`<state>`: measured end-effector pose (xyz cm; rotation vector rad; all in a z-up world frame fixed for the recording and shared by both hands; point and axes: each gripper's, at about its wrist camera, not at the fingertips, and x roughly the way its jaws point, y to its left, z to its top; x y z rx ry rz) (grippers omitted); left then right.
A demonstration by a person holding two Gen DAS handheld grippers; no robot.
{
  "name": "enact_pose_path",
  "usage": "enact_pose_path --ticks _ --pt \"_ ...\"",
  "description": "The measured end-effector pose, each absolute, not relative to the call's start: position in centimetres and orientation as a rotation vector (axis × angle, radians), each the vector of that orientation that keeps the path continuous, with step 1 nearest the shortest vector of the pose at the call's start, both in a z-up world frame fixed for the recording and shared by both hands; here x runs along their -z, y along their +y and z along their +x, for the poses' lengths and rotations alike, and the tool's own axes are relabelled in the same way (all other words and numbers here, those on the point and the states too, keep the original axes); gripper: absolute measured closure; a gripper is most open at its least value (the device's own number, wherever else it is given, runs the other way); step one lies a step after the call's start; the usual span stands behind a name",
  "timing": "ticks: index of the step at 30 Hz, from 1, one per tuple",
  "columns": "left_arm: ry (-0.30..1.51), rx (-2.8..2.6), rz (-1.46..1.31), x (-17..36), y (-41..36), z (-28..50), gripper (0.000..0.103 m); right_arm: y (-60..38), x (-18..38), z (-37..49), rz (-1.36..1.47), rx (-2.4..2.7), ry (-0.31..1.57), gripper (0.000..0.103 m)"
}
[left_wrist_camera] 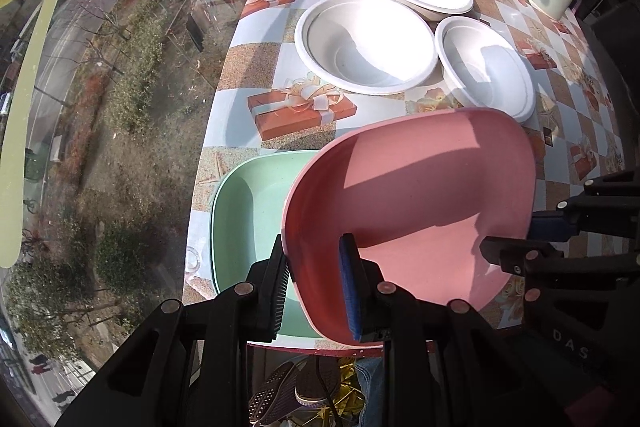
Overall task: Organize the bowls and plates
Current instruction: 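Carry the pink plate to the green plate stack and lower it on top, then open the right gripper and release the pink plate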
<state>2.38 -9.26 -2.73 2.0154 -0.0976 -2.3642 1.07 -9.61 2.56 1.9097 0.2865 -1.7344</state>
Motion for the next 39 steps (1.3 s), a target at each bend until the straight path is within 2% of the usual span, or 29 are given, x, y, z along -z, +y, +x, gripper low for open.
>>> enact_pose_path --ticks 13,19,30,34,36,37,38,39 --pt "-0.019 2.332 1.966 2.3 -12.5 3.1 0.076 -11.0 -2.3 1.3 1.863 1.698 0.332 0.081" --pt "-0.045 2.303 1.968 2.5 -14.0 3.1 0.076 -11.6 -1.6 1.4 1.864 1.639 0.325 0.080" --pt "-0.083 2.262 1.984 3.8 -15.3 3.1 0.076 -10.6 0.9 -0.1 1.950 1.562 0.203 0.080" --pt "-0.043 2.263 1.985 3.9 -15.7 3.1 0.061 -10.2 1.3 -1.1 1.948 1.550 0.143 0.080" --pt "-0.029 2.275 1.979 3.7 -15.6 3.1 0.042 -9.3 1.3 -1.6 1.948 1.559 0.124 0.080" --pt "-0.021 2.285 1.975 3.5 -15.6 3.1 0.040 -8.6 1.4 -1.9 1.953 1.568 0.117 0.078" --pt "-0.013 2.297 1.972 3.3 -15.5 3.1 0.036 -7.9 1.4 -2.3 1.958 1.582 0.105 0.062" --pt "-0.004 2.307 1.972 3.1 -15.3 3.0 0.033 -7.0 1.3 -2.6 1.957 1.598 0.088 0.038"
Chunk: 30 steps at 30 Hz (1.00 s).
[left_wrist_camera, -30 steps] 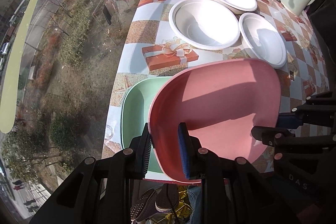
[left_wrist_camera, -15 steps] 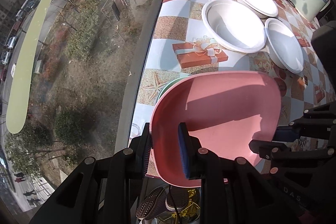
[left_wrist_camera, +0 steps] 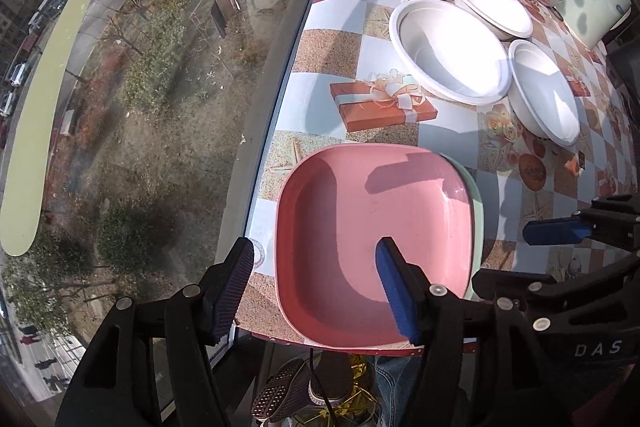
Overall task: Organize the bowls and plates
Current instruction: 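Open the right gripper and release the pink plate, then move both grippers toward the white paper bowls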
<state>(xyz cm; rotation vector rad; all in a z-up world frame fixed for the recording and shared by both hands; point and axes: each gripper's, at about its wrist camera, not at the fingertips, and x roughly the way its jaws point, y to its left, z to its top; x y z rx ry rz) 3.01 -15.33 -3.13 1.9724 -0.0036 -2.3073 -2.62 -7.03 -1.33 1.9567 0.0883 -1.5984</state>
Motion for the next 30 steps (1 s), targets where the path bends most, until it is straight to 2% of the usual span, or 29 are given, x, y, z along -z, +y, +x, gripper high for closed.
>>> enact_pose_path --ticks 1,2,9,18,25,30 --pt "0.008 2.315 1.976 3.0 -15.1 2.9 0.031 -6.1 1.1 -3.0 1.952 1.616 0.066 0.029" --pt "0.021 2.322 1.984 2.9 -14.8 2.7 0.030 -5.0 0.8 -3.3 1.952 1.634 0.045 0.026" --pt "0.070 2.404 2.057 1.9 -10.8 0.7 0.028 3.5 1.9 -5.0 2.057 1.754 -0.152 0.026" --pt "-0.070 2.492 2.214 2.1 -3.4 -1.4 0.026 12.5 4.1 -4.3 2.230 1.841 -0.441 0.026" --pt "-0.168 2.505 2.320 2.8 0.7 -1.8 0.026 15.7 4.7 -3.5 2.273 1.851 -0.550 0.026" --pt "-0.123 2.488 2.366 3.3 1.9 -2.5 0.026 16.4 5.5 -3.6 2.289 1.856 -0.591 0.026"
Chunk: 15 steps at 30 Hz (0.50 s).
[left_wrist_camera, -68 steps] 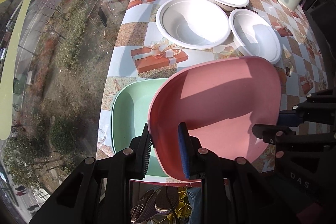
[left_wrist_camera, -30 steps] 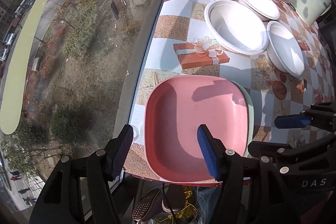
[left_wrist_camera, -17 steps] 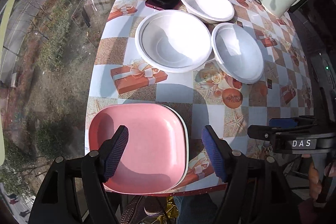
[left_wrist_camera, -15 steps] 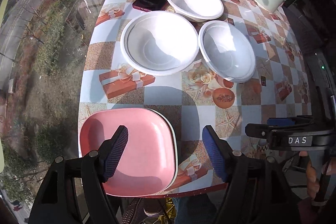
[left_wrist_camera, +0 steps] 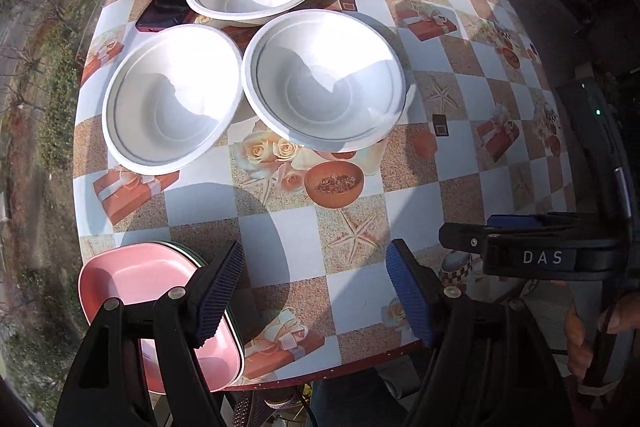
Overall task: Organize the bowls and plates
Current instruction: 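Move both grippers toward the white paper bowls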
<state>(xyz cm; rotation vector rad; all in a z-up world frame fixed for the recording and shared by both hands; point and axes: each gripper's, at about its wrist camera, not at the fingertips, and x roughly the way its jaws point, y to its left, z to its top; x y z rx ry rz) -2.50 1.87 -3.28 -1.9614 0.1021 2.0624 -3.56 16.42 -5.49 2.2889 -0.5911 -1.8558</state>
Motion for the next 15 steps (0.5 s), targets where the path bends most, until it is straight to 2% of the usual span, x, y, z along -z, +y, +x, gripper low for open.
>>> enact_pose_path --ticks 1,3,10,15 --pt "0.094 -2.058 -1.968 3.4 2.0 -2.7 0.026 16.4 5.3 -3.5 2.292 1.858 -0.592 0.026" --pt "0.076 -2.059 -1.984 3.7 2.3 -3.1 0.026 16.8 5.2 -3.8 2.290 1.872 -0.583 0.014" --pt "-0.059 -2.090 -2.051 4.3 2.2 -4.7 0.026 17.6 4.8 -6.7 2.262 1.944 -0.449 0.014" --pt "-0.243 -2.138 -2.111 4.9 1.3 -6.0 0.026 17.1 4.6 -9.3 2.223 1.966 -0.375 0.014"
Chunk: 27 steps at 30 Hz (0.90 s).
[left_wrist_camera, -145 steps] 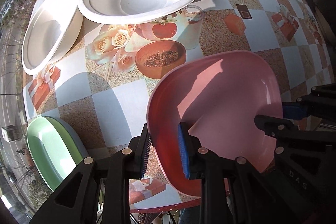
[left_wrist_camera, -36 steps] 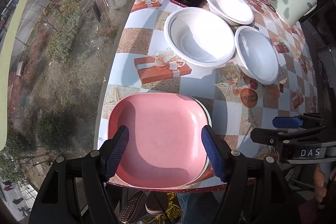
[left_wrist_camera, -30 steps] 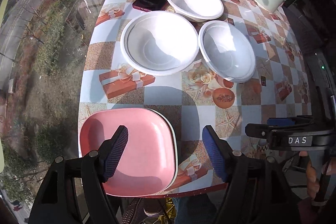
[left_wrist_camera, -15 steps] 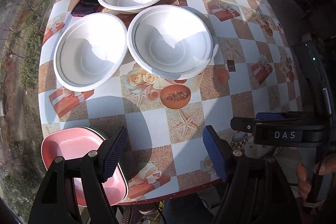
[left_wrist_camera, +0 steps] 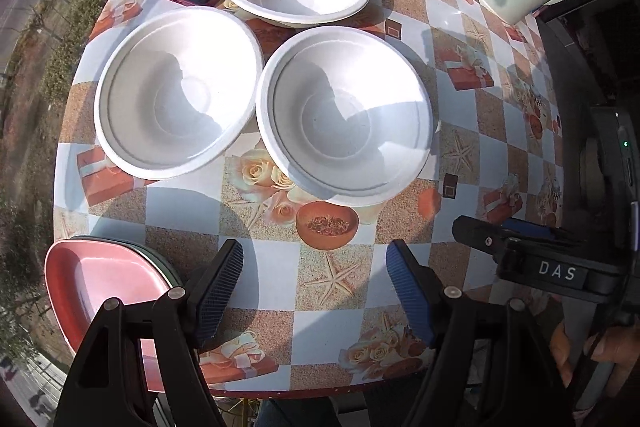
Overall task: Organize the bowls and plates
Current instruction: 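Move both grippers toward the white paper bowls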
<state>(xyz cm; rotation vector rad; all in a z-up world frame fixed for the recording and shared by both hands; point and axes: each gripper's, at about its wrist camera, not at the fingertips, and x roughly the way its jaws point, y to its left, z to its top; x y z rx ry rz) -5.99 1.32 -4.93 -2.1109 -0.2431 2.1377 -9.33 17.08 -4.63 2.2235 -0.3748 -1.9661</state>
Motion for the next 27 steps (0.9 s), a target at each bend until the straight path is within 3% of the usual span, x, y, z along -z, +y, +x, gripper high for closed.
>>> enact_pose_path --ticks 14,27 --pt "-0.838 -2.213 -2.263 7.9 -1.5 -8.1 0.026 12.3 3.9 -16.9 2.087 1.992 -0.145 0.014" --pt "-0.954 -2.246 -2.361 11.0 -2.3 -8.7 0.026 6.3 6.3 -21.6 1.991 1.968 0.064 0.014"
